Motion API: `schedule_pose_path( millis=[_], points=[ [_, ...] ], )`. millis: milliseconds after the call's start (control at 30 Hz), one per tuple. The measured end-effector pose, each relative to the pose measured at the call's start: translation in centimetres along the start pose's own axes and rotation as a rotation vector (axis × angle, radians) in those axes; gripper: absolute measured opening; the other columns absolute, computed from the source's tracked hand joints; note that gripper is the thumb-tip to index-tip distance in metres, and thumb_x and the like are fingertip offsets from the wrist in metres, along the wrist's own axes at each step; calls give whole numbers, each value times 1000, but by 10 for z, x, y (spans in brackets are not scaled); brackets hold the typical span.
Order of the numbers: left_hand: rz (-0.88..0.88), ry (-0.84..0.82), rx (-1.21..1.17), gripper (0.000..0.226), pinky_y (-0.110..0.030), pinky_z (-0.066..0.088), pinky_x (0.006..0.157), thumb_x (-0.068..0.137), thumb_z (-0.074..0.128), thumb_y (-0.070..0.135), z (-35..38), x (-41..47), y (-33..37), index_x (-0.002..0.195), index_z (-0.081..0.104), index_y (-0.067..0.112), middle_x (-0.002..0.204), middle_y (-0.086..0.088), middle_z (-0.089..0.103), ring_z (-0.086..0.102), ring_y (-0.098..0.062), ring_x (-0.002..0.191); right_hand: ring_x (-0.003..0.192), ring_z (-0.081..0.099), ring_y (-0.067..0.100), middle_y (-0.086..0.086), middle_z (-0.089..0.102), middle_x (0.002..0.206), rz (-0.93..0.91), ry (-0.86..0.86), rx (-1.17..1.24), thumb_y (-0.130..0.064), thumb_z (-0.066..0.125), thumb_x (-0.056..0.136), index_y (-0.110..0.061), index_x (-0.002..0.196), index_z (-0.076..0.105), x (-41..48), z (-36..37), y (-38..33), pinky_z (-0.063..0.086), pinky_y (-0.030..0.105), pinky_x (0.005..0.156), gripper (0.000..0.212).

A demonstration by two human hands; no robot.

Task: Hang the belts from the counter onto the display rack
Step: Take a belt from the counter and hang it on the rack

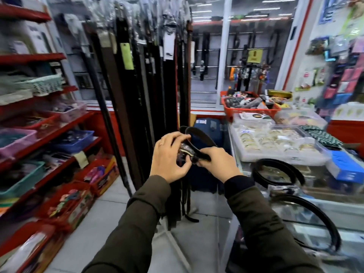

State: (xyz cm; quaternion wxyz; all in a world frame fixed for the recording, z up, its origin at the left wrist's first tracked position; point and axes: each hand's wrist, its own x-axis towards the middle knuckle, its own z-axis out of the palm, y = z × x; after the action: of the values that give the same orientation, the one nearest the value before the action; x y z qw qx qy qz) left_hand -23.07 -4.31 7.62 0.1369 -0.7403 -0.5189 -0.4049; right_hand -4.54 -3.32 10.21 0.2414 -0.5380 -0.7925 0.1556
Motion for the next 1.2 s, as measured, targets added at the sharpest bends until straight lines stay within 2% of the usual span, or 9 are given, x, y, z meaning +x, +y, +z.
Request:
schedule_pose_path(
  millis=[100, 200, 267, 467, 567, 700, 900, 1033, 1200],
  points=[
    [-335, 104, -352, 66, -21, 51, 93, 84, 76, 33, -16, -13, -13, 141, 43, 26, 134, 5, 49, 58, -8, 112, 91, 65, 13, -7, 72, 94, -35, -36, 281, -26, 74, 89, -20, 112, 76, 13, 17, -13, 50, 32, 76, 23],
    [-626, 157, -627, 21, -36, 60, 80, 86, 79, 29, -22, -15, -17, 103, 67, 23, 98, 1, 70, 70, -17, 90, 86, 63, 3, -11, 69, 91, -109, -53, 426, -16, 72, 91, -15, 110, 75, 22, 29, -27, 45, 9, 70, 19],
    [-737, 166, -793, 7, -36, 64, 72, 87, 79, 23, -27, -15, -18, 85, 72, 24, 83, 3, 74, 72, -23, 86, 87, 65, 4, -12, 70, 91, -131, -73, 489, -15, 72, 91, -15, 113, 74, 24, 34, -37, 48, 10, 70, 22],
    [-674, 69, -860, 19, -30, 61, 83, 89, 76, 11, -47, -14, -30, 96, 74, 28, 95, 6, 76, 72, -13, 93, 102, 74, 19, 2, 78, 105, -91, -147, 619, -30, 74, 90, -21, 113, 75, 28, 41, -50, 62, 50, 85, 25],
    [-652, 81, -788, 19, -27, 54, 87, 90, 75, 14, -57, -11, -34, 94, 72, 33, 94, 9, 75, 70, -2, 90, 98, 73, 25, 8, 79, 98, -107, -58, 442, -45, 78, 83, -12, 104, 78, 30, 40, -56, 58, 48, 88, 40],
    [-663, 140, -835, 17, -42, 57, 97, 93, 71, 13, -66, -3, -38, 101, 72, 28, 101, 1, 74, 71, -19, 102, 111, 59, 8, -5, 61, 124, -103, 233, 318, -65, 83, 63, -22, 125, 68, 29, 36, -66, 53, 29, 96, 77],
    [-676, 242, -1015, 28, -33, 63, 84, 96, 67, 10, -87, 21, -35, 123, 67, 5, 110, -6, 74, 75, -16, 98, 84, 73, -8, -13, 77, 88, -274, 167, 742, -18, 83, 81, -18, 107, 79, 46, 19, -97, 57, 11, 80, 26],
    [-702, 374, -1143, 27, -32, 64, 83, 92, 71, 7, -106, 46, -39, 118, 70, 7, 111, -12, 76, 75, -22, 103, 81, 76, -2, -17, 78, 74, -303, 141, 943, -6, 78, 85, -34, 91, 75, 71, 9, -122, 58, 13, 70, 29],
    [-641, 446, -1198, 29, -28, 61, 90, 92, 70, 3, -130, 78, -53, 120, 71, 9, 112, -9, 77, 72, -24, 112, 80, 78, 7, -4, 80, 83, -332, 208, 1099, -5, 79, 83, -7, 104, 78, 102, -8, -161, 60, 17, 69, 21]
  ],
)
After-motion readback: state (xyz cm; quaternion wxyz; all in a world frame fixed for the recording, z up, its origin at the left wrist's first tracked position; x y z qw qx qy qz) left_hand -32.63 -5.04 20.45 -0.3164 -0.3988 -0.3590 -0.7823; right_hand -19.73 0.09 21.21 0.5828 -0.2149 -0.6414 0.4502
